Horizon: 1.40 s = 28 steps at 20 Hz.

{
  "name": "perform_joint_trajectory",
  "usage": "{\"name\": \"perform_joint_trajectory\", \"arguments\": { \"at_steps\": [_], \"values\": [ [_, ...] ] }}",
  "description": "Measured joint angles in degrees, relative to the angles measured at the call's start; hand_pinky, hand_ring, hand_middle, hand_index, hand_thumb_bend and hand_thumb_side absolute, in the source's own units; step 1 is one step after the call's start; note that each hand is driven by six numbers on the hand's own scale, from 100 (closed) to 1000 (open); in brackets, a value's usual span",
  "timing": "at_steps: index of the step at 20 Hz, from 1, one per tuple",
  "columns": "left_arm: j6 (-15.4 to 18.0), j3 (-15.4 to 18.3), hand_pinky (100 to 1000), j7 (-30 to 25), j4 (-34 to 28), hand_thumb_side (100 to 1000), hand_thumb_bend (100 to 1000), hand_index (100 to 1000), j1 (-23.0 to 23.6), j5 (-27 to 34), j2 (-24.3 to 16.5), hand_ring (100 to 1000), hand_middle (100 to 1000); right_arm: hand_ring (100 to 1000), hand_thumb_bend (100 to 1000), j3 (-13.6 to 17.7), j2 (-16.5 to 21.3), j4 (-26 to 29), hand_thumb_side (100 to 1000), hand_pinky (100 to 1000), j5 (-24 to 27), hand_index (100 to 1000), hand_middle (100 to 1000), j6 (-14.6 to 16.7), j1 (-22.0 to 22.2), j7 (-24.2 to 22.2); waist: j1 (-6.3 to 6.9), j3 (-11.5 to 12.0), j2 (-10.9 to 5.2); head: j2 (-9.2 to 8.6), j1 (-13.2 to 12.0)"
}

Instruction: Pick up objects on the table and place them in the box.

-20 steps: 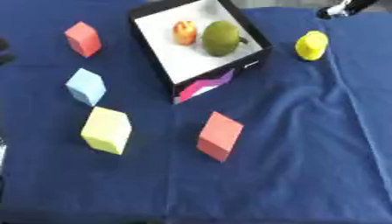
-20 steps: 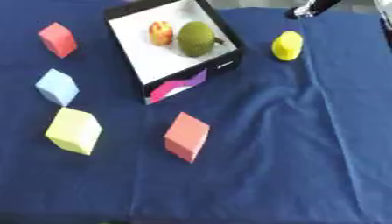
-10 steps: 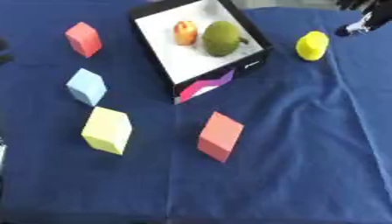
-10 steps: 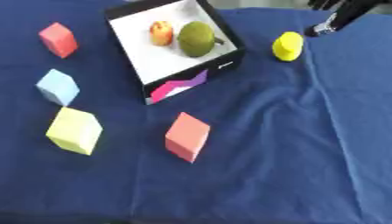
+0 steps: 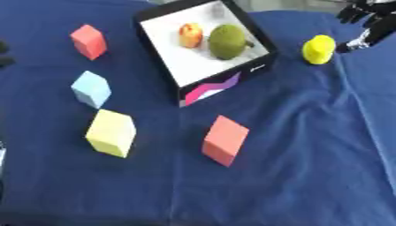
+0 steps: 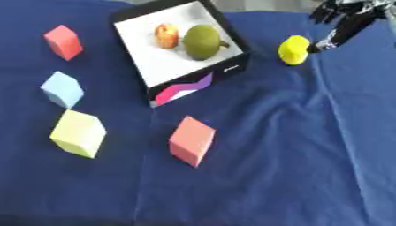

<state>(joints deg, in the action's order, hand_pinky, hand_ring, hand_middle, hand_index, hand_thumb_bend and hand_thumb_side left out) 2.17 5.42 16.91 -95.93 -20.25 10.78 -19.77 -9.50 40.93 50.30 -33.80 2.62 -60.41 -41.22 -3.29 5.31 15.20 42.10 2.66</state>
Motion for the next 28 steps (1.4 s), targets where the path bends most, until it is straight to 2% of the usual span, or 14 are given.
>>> {"name": "perform_joint_trajectory", "arguments": {
  "at_steps": [5, 19, 25, 28],
  "values": [
    [-0.1, 0.0, 722, -0.2, 0.0, 726, 100, 670, -0.2, 0.0, 0.0, 725, 587, 935, 509, 0.3, -1.3, -1.4, 262, 876, -1.6, 919, 857, 0.1, 0.0, 2.5, 0.0, 0.3, 0.02, -0.44, 0.0],
    [-0.2, -0.3, 722, -0.7, 0.0, 728, 100, 670, -1.1, 0.0, 0.1, 727, 589, 924, 499, 1.3, -3.9, -4.8, 245, 868, -5.0, 915, 850, -0.3, 0.4, 5.5, 0.02, 1.1, 0.69, -0.98, 0.1],
    [-0.3, -0.6, 722, -1.0, 0.0, 728, 100, 670, -1.5, 0.0, 0.1, 728, 589, 891, 459, 1.7, -4.9, -6.0, 175, 846, -6.1, 896, 823, -1.2, 0.5, 7.9, 0.02, 1.4, 1.07, -1.33, 0.3],
    [-0.3, -0.7, 722, -1.2, 0.0, 729, 100, 669, -1.5, 0.0, 0.1, 728, 589, 859, 427, 1.9, -5.3, -6.5, 102, 826, -6.9, 871, 794, -1.9, 0.5, 9.5, 0.02, 1.4, 1.07, -1.43, 0.4]
  ]
}}
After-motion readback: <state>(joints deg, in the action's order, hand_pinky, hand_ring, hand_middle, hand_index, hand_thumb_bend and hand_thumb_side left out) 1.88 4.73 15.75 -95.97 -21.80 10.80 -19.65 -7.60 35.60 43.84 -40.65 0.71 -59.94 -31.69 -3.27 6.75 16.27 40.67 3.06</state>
